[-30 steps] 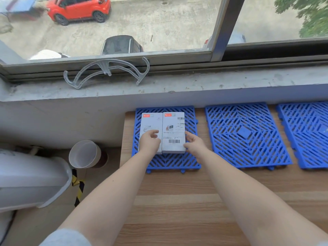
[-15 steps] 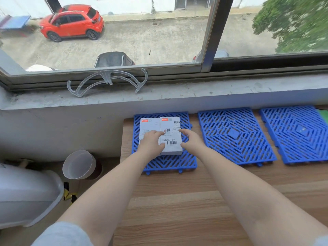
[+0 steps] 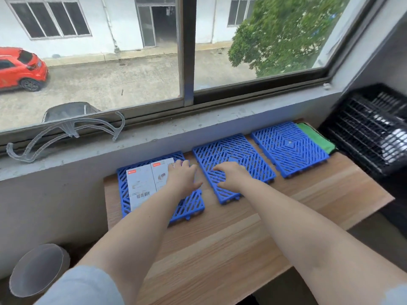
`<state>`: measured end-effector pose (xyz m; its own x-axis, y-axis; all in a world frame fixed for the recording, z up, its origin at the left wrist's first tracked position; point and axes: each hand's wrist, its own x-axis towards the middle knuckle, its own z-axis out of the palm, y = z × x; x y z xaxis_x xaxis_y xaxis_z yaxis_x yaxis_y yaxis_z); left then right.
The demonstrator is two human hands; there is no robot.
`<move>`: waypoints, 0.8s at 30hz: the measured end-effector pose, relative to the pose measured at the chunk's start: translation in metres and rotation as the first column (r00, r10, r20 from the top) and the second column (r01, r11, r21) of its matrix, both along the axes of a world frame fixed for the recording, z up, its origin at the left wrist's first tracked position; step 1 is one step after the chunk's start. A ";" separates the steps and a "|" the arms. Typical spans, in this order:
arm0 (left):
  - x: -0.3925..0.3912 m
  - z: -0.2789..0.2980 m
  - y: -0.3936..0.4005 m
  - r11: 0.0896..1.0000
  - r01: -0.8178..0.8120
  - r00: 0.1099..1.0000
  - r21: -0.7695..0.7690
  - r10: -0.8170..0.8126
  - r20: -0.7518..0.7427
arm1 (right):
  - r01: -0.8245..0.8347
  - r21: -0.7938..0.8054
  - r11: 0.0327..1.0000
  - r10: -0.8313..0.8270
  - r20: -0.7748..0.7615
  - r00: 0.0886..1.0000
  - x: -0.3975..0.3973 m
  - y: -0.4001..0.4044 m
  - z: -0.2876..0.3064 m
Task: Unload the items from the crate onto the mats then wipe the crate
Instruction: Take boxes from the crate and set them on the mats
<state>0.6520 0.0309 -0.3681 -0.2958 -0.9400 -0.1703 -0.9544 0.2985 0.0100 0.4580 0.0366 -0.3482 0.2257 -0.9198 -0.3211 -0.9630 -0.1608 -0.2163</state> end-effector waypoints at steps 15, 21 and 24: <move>-0.214 0.087 0.009 0.943 0.265 0.960 -0.201 -0.278 -0.042 | 0.240 -0.160 0.957 -0.275 -0.252 0.928 -0.213 0.069 0.083; -0.350 0.093 0.057 0.872 0.464 0.886 -0.153 -0.456 0.087 | 0.465 -0.014 0.885 -0.462 -0.130 0.877 -0.327 0.150 0.084; -0.427 0.107 0.078 0.822 0.551 0.834 -0.145 -0.534 0.140 | 0.546 -0.022 0.837 -0.547 -0.047 0.836 -0.395 0.185 0.093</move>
